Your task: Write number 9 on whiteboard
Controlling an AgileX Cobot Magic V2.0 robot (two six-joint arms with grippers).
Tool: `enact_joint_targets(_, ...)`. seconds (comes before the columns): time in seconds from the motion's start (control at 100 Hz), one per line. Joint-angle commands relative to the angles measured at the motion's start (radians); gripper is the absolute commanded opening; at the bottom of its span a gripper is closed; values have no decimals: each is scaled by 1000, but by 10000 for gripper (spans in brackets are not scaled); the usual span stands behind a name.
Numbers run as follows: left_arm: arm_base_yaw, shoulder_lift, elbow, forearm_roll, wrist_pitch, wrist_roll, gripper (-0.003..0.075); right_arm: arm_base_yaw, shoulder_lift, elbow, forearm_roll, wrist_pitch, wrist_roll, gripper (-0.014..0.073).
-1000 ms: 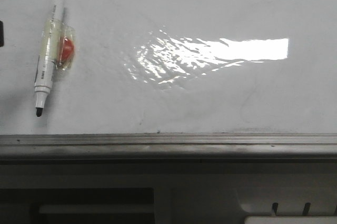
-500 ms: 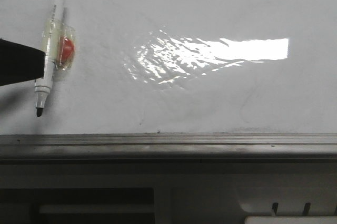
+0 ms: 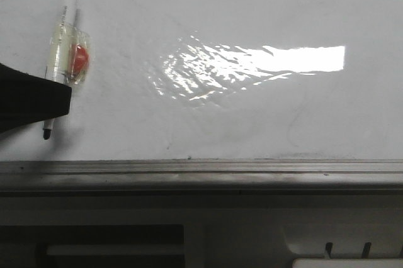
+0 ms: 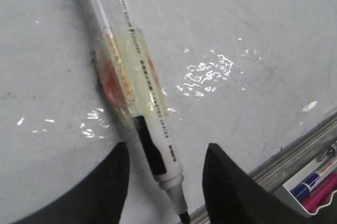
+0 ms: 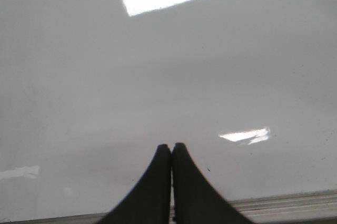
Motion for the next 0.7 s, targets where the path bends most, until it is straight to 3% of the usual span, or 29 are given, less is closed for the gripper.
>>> enact_joint_targets(0.0,-8,-5,-26,-6,-89,-8,302,2,21,-27,4,-75,-5,-69)
enact_joint_targets(0.31,-6,-5,-26,-6,-94,-8,302,115,22,-27,4,-69,-5,-69)
enact_joint_targets(0.69,23,7,-26,-6,-97,-8,302,118,22,-27,4,-69,-5,-69)
